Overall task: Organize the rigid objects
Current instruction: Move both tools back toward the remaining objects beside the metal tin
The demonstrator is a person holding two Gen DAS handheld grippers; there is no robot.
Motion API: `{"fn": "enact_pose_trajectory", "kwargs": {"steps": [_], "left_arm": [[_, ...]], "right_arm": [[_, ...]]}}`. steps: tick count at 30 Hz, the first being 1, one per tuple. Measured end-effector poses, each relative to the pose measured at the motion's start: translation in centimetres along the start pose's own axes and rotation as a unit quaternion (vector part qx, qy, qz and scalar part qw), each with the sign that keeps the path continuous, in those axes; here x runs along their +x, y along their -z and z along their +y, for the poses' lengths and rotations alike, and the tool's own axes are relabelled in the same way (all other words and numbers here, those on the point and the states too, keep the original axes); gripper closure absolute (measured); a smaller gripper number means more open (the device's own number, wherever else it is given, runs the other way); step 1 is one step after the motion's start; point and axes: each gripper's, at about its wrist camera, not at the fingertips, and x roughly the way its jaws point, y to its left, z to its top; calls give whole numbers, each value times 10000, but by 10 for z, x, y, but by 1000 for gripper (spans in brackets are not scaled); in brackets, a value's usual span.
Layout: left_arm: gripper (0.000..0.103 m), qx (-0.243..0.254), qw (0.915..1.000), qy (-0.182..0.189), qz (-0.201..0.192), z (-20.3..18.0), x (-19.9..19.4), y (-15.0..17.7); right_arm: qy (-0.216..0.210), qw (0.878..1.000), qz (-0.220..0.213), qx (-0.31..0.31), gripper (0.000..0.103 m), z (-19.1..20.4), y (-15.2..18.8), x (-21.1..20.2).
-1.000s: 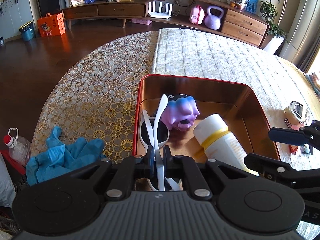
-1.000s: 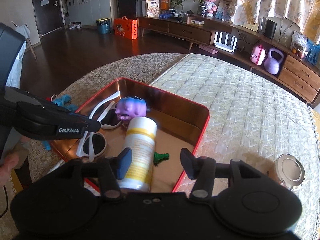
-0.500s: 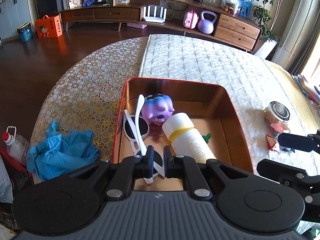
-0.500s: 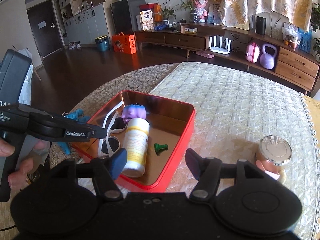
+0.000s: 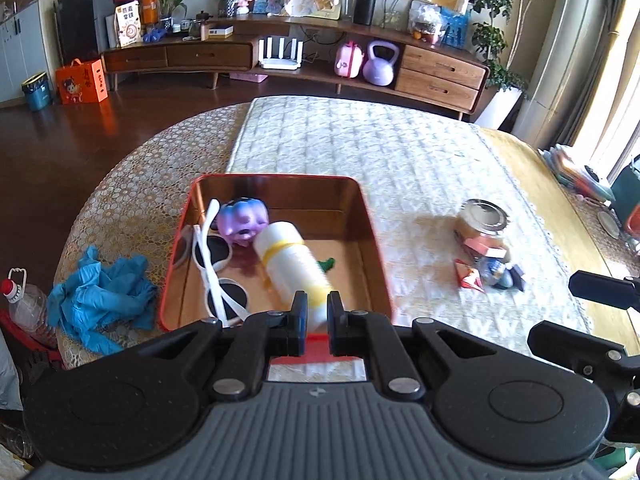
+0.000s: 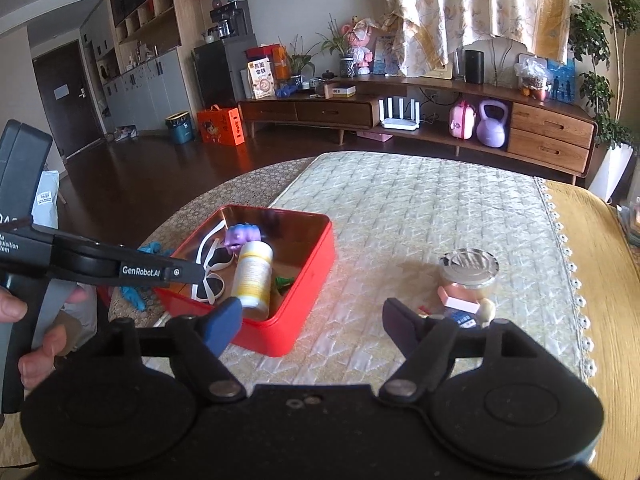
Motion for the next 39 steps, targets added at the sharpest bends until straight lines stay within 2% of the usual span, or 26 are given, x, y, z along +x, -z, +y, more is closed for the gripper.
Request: {"fn": "enact_pose_trajectory", "kwargs": {"steps": [9, 17, 18, 19, 20, 21, 22, 23, 27, 29, 32, 39], "left_arm": [[94, 195, 9995, 242, -6, -43, -26, 17], [93, 412, 9973, 613, -15, -65, -33, 22], [91, 447, 9969, 646, -3, -66, -33, 22], [81, 517, 9964, 675, -9, -68, -33, 23], [66, 585, 9959, 695, -24, -69, -33, 24], [57, 641, 9953, 724, -53, -71, -34, 25], [40, 675, 9947, 761, -113, -71, -36, 26], [34, 684, 9943, 798, -198, -71, -38, 26], [30, 693, 9925, 974, -237, -71, -38, 23], [16, 686, 9924, 987, -276, -72, -35, 21], [16, 688, 9912, 1093, -281, -77, -24, 14], [15, 1069, 9872, 1164, -205, -105, 20, -2]], "right_arm": [[291, 9991, -215, 218, 22, -23, 20, -45], [635, 9963, -293, 494, 22, -30, 34, -65], [663, 9961, -284, 504, 21, -30, 35, -66], [719, 9958, -271, 490, 21, -29, 37, -68], [786, 9954, -261, 484, 21, -28, 38, -68], [832, 9949, -259, 502, 21, -28, 40, -70], [854, 9946, -258, 536, 21, -28, 41, -70], [908, 9939, -251, 579, 21, -27, 42, -70], [1102, 9918, -227, 608, 21, -28, 43, -71], [1183, 9912, -225, 557, 18, -32, 44, -71], [1239, 9911, -207, 452, 9, -44, 43, -63], [1173, 9925, -15, 346, 7, -89, 37, -23]]}}
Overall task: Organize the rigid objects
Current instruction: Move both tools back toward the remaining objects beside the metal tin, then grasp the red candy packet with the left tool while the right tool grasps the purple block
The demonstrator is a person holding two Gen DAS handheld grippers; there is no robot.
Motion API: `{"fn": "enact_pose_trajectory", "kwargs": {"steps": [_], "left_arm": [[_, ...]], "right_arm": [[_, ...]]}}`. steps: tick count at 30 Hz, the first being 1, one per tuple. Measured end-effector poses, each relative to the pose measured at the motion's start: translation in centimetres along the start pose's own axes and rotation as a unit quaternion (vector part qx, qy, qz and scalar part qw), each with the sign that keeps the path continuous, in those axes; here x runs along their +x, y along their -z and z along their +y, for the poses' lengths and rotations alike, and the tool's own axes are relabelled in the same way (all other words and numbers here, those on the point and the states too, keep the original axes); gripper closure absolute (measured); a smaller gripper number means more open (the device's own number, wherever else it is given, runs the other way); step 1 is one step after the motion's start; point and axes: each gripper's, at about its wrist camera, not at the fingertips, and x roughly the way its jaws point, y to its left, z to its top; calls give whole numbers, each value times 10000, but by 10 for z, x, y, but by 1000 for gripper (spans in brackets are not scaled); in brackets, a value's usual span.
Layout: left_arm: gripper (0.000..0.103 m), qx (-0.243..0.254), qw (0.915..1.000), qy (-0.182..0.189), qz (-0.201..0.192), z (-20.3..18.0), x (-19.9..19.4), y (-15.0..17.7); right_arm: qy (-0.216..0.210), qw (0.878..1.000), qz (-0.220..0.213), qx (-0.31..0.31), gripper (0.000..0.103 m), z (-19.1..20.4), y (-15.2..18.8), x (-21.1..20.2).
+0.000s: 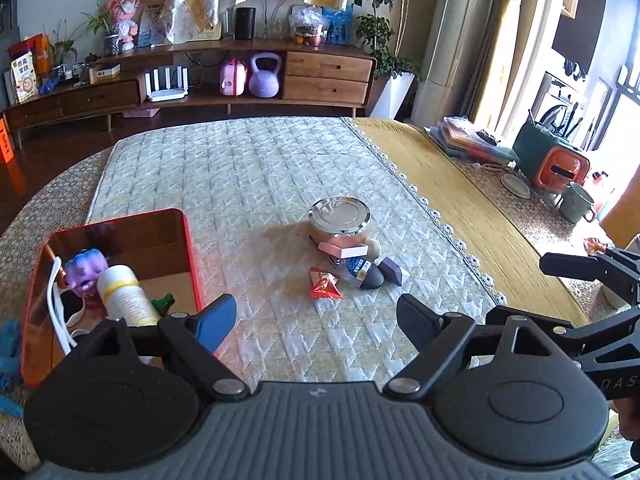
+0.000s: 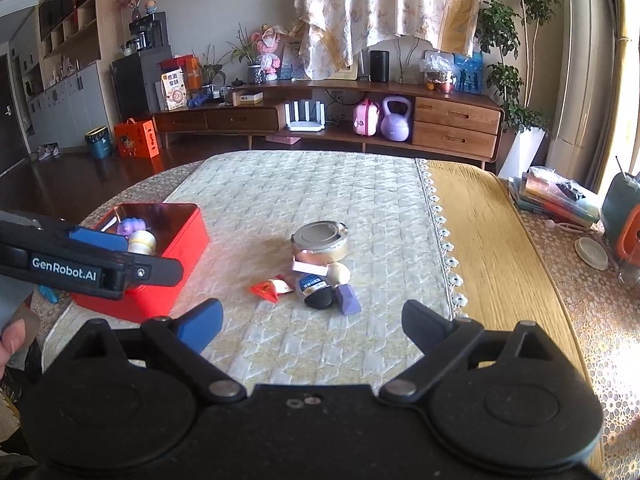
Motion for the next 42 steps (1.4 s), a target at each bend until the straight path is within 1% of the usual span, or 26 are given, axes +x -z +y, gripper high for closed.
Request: {"fn": "enact_pose_trajectory", "kwargs": {"steps": [3, 5, 6, 9, 12, 14, 15, 17, 18, 21, 23, 26, 28, 29, 31, 34, 36, 37, 38, 39, 41, 42], "left_arm": [[11, 113, 9999, 13, 104, -4, 26, -4], [2, 149, 9997, 4, 176, -5, 42, -6], [1, 108, 9997, 19, 224, -4, 51, -6], [1, -80, 9991, 150, 400, 0, 74, -10], [1, -164, 9980, 1, 611, 3, 97, -13], [1, -192, 9978, -54, 638, 4, 109, -14], [1, -178, 9977, -59, 657, 4, 114, -15], [1, -123, 9977, 13, 666, 2, 123, -15], [1, -69, 9978, -48, 662, 1, 127, -15], [1, 221, 9968, -398, 659, -4, 143, -13], [1, 297, 9959, -467, 720, -4, 151, -11], [1, 333, 9955, -455, 761, -2, 160, -7], [1, 347, 9952, -476, 775, -1, 164, -6], [2, 324, 9953, -456, 788, 0, 166, -7], [2, 245, 9955, -414, 811, 4, 169, -7], [6, 337, 9957, -432, 752, 2, 171, -7], [8, 431, 9956, -440, 700, -1, 170, -5], [12, 458, 9959, -413, 666, -2, 169, -5], [19, 491, 9961, -387, 625, -3, 168, -4], [23, 544, 9962, -362, 577, -5, 167, -4], [44, 636, 9962, -292, 518, -8, 164, -4], [49, 696, 9960, -252, 494, -10, 163, -4]], "right_arm": [[-12, 9999, 114, 15, 7, -14, -1, 21], [8, 9998, 183, -5, 7, -22, 0, 34], [12, 9998, 220, -17, 7, -25, 1, 41], [24, 9994, 321, -113, 8, -32, 5, 61], [7, 9988, 432, -228, 10, -36, 9, 81], [31, 9984, 474, -296, 13, -38, 10, 92], [22, 9982, 508, -326, 16, -39, 10, 97], [4, 9976, 572, -393, 19, -42, 9, 107], [10, 9973, 600, -414, 21, -43, 9, 112], [-89, 9968, 670, -418, 26, -44, 8, 122], [-125, 9963, 695, -488, 27, -43, 8, 127], [-229, 9955, 760, -521, 37, -44, 8, 136], [-290, 9950, 790, -541, 45, -44, 7, 140], [-302, 9948, 799, -553, 47, -44, 7, 142], [-310, 9946, 813, -570, 55, -43, 7, 146], [-316, 9944, 849, -547, 61, -43, 8, 149], [-285, 9946, 818, -571, 64, -42, 8, 150], [-279, 9945, 804, -605, 68, -41, 8, 151], [-276, 9944, 795, -643, 70, -39, 8, 151], [-271, 9942, 789, -680, 73, -38, 8, 150], [-267, 9939, 785, -729, 77, -35, 8, 150], [-255, 9939, 783, -739, 80, -34, 8, 150]]}}
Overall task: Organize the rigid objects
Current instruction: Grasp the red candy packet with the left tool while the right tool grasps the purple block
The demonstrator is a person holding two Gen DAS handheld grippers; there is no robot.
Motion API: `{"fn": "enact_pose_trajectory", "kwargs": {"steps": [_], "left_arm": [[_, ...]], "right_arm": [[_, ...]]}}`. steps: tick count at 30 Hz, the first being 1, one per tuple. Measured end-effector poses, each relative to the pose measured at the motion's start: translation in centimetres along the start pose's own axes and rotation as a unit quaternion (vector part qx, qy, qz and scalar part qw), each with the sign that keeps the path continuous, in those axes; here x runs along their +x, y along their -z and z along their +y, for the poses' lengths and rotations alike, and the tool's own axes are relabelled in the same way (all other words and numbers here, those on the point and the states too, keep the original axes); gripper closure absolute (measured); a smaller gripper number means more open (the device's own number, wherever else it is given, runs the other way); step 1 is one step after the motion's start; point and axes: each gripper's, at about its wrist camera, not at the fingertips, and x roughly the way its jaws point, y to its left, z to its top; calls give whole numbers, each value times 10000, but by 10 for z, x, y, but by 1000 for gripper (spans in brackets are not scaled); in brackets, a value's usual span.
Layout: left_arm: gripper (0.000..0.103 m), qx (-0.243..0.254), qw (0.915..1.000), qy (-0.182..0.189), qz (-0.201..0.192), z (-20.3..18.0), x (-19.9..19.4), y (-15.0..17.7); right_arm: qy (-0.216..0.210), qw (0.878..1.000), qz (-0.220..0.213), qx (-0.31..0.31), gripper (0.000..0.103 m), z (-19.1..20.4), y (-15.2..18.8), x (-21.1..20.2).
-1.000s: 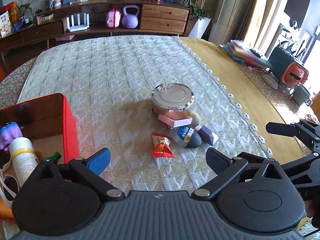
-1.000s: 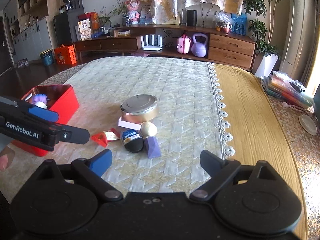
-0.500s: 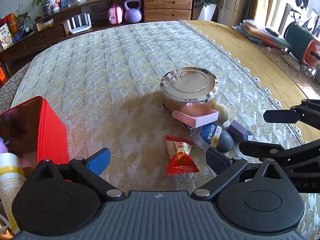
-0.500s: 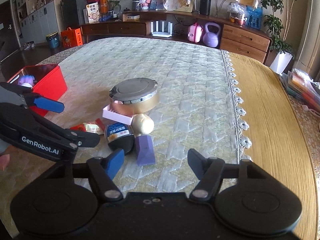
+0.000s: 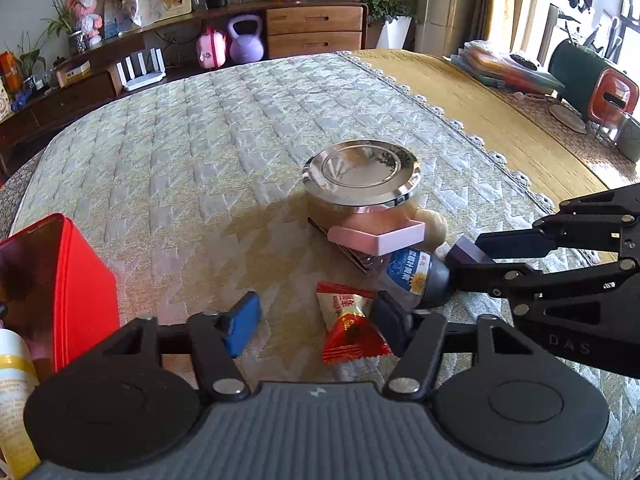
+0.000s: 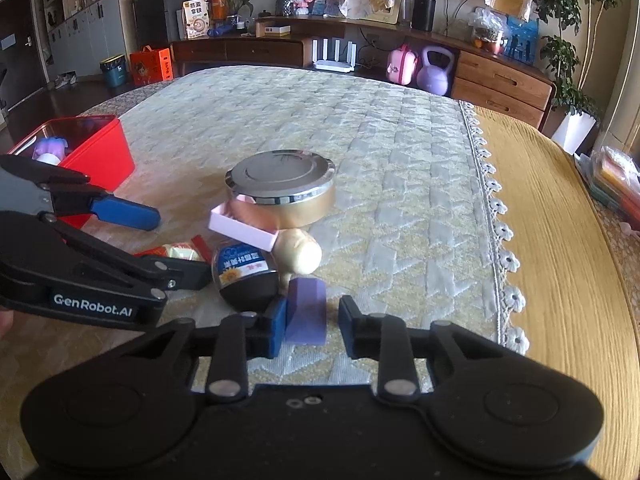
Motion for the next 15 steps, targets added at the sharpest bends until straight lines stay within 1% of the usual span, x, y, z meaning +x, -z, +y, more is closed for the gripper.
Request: {"fn": "enact_pose_trajectory", "kwargs": {"steps": [2, 5, 7, 11, 15], "left_arm": [[68, 93, 9999, 84, -42, -4, -2, 0], [76, 147, 9998, 143, -65, -6, -3, 1], [77, 78, 9997, 210, -61, -4, -4, 1], [79, -91, 9998, 153, -21, 2, -7, 2], [80, -288, 9994, 208, -29, 8, -16, 3]], "right_arm": [[23, 10000, 0, 8, 83, 2, 0, -1], [69, 10000, 5, 41, 83, 4, 0, -2], [89, 9999, 13, 95, 83, 5, 1, -2], [145, 9997, 32, 210, 83, 7, 2, -6], [141, 9993, 9, 347, 83, 12, 3, -17]]}}
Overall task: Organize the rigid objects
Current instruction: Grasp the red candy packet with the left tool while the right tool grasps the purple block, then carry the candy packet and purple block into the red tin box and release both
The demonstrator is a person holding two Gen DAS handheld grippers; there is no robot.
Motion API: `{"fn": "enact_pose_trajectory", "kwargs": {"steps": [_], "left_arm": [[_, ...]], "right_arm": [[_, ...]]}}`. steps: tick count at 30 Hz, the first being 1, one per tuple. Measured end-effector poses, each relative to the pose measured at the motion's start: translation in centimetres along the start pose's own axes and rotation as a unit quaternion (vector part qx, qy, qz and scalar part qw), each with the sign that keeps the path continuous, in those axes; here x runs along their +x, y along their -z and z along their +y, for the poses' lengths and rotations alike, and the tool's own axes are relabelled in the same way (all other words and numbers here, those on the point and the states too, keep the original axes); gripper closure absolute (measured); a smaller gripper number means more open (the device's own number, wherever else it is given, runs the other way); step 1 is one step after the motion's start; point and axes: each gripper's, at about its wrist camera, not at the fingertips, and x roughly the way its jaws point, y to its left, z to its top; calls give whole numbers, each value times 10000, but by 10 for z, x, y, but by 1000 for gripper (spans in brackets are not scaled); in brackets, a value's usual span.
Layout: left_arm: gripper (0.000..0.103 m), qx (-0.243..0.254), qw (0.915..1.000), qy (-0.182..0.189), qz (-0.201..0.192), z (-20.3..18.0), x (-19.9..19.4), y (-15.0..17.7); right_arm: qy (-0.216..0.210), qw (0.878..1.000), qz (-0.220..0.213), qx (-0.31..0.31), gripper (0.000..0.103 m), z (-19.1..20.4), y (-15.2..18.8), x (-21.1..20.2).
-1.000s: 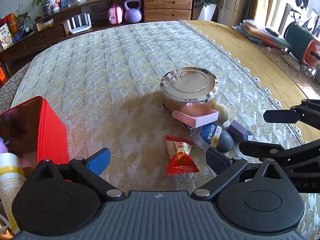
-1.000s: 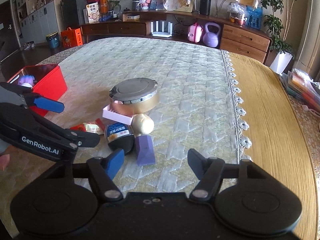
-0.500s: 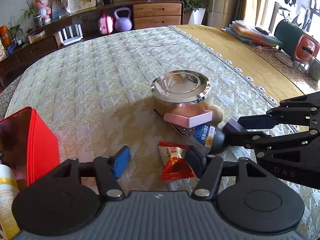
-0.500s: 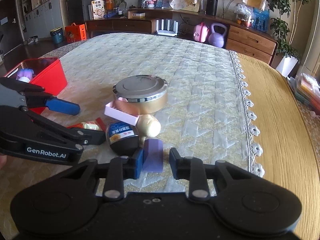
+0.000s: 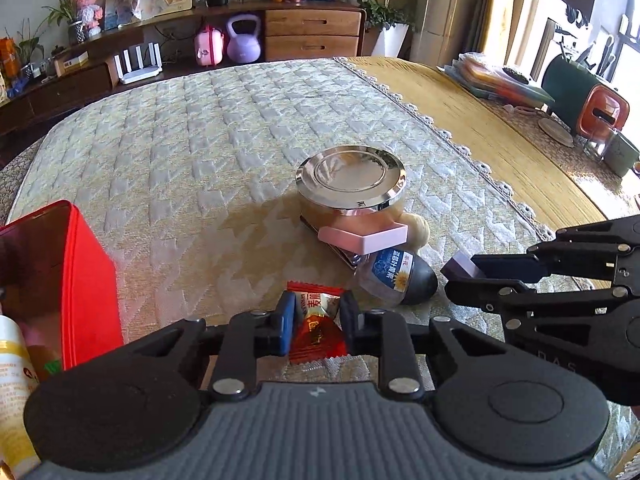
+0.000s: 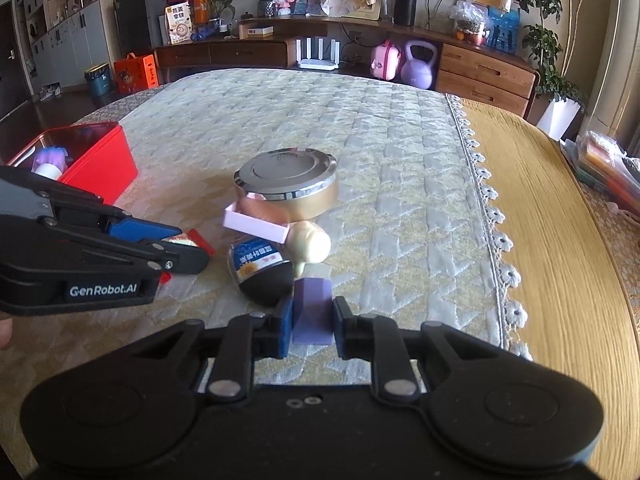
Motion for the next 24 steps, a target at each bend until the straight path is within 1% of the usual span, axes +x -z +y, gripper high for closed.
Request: {"fn": "enact_pose_trajectory", "kwargs": {"steps": [5, 13, 18, 24], "left_arm": [[80, -147, 9999, 35, -53, 4, -21, 0], [80, -282, 9993, 16, -238, 12, -62, 5], [80, -434, 9985, -28, -328, 25, -91, 10], [80, -688, 9968, -206, -364, 48, -120, 20]], "right_arm": [[-52, 9999, -81, 131, 83, 9, -3, -21], [-155, 9994, -283, 90, 83, 33, -12, -60], [-315, 9987, -413, 14, 83, 52, -24, -78], [-617, 9970, -477, -17, 83, 77, -39, -88]]}}
